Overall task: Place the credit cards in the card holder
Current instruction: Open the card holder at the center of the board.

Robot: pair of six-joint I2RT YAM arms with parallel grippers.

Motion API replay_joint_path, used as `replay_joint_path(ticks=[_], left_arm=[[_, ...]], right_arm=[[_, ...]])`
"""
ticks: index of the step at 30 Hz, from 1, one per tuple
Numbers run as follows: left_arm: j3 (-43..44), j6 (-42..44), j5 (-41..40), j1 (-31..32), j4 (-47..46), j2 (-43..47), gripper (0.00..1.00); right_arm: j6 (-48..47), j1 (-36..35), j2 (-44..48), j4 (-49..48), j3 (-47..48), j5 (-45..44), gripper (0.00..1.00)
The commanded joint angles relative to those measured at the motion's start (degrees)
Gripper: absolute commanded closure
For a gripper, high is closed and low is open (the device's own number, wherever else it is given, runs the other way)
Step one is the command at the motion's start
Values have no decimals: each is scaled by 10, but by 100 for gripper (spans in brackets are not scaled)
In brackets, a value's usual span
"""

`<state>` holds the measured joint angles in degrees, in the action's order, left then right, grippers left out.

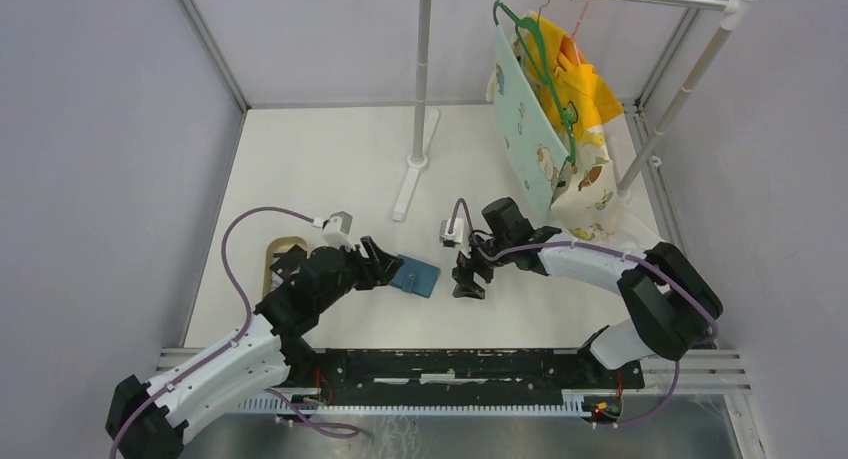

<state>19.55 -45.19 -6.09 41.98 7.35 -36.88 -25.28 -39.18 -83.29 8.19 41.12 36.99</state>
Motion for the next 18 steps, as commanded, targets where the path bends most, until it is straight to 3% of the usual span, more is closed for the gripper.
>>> replay_joint_path(ticks=[1,6,12,18], left_arm=[[-14,-3,-58,3,-60,-37,33],[10,20,-81,3,-55,-113,34],[84,68,-81,1,-22,-235,40],[107,100,-70,-5,-25,-298,42]], right_arm=[[105,2,-46,-77,15,7,12],[163,1,-60,-131,4,8,13],[163,6,-61,-128,6,22,13],[151,13,-67,-111,14,36,13]])
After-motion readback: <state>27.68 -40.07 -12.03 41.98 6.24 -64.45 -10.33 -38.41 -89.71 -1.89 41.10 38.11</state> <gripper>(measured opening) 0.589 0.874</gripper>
